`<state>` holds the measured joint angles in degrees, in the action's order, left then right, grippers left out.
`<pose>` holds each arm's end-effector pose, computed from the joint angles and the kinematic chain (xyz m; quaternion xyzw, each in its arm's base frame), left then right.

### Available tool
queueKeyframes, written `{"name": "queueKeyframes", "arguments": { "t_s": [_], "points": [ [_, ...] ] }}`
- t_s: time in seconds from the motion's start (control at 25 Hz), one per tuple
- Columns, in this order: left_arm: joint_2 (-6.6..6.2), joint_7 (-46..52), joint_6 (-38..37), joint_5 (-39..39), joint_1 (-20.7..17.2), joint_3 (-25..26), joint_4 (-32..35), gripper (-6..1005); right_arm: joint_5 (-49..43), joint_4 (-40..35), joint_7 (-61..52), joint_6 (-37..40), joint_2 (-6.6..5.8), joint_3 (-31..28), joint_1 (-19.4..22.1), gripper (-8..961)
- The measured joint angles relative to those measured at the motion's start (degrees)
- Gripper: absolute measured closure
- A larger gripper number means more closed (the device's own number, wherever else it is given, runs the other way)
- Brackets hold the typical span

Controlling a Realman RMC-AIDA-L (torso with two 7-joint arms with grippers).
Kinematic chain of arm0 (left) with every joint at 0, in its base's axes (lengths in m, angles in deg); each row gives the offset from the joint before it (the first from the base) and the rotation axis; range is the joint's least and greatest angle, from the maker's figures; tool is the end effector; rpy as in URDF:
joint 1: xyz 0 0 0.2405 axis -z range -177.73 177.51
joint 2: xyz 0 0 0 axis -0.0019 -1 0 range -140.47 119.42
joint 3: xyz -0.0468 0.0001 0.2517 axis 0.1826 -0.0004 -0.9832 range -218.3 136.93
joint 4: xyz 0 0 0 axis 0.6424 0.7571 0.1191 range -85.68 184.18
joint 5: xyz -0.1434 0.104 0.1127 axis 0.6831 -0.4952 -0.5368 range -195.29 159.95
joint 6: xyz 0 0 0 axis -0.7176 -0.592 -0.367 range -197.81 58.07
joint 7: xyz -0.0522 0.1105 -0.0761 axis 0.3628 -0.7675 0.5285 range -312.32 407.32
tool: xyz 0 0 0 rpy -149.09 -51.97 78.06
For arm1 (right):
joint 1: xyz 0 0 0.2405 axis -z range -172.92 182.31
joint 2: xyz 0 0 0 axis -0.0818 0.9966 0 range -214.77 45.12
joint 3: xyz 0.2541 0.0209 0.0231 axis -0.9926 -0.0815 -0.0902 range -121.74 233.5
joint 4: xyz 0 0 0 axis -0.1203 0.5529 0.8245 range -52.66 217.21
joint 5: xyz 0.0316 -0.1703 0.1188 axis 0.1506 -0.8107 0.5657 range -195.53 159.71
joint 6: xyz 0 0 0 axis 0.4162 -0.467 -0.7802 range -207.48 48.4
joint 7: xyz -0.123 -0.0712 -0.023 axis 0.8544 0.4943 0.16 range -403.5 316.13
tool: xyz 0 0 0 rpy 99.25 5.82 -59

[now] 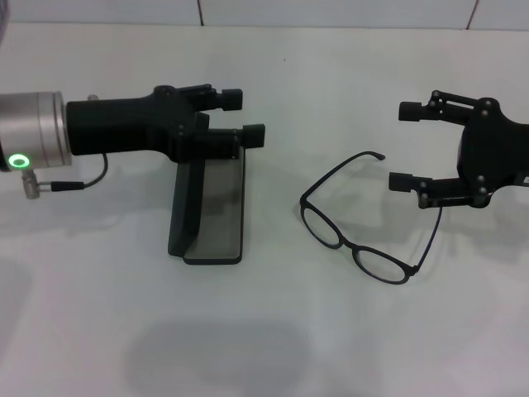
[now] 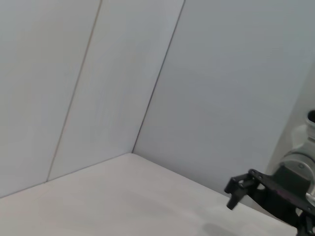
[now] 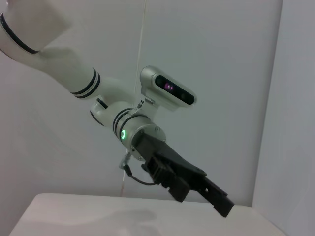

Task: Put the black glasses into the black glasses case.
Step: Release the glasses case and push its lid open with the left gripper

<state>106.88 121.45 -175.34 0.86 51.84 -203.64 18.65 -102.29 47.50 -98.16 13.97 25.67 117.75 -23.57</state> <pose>-0.2150 0.3554 0.0133 -0.9287 -0.2082 -0.3023 0.0532 0.2357 0.3299 0.0335 -0.9383 -0.0372 0.3094 0.1502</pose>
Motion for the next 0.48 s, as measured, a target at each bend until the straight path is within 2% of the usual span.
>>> {"name": "queueKeyframes", "arguments": {
  "t_s": [0.16,0.28,0.36,0.48],
  "points": [
    [0.27,1.09,-0.01,-0.30,-0.05,0.00,-0.31,147,0.00,-0.02,0.06,-0.67,-0.01,-0.06,-0.07,95],
    [-0.26,5.07,-0.06,-0.49,0.26,0.00,-1.32,151,0.00,-0.03,0.07,-1.67,-0.03,-0.08,-0.03,95],
    [-0.85,9.67,-0.11,-1.34,1.19,-0.02,-3.77,154,0.00,-0.03,0.07,-2.34,-0.03,-0.09,-0.03,95],
    [-0.64,15.23,0.05,-3.60,2.67,-0.07,-9.77,159,0.00,-0.03,0.08,-2.97,0.01,-0.09,-0.02,96]
  ]
}}
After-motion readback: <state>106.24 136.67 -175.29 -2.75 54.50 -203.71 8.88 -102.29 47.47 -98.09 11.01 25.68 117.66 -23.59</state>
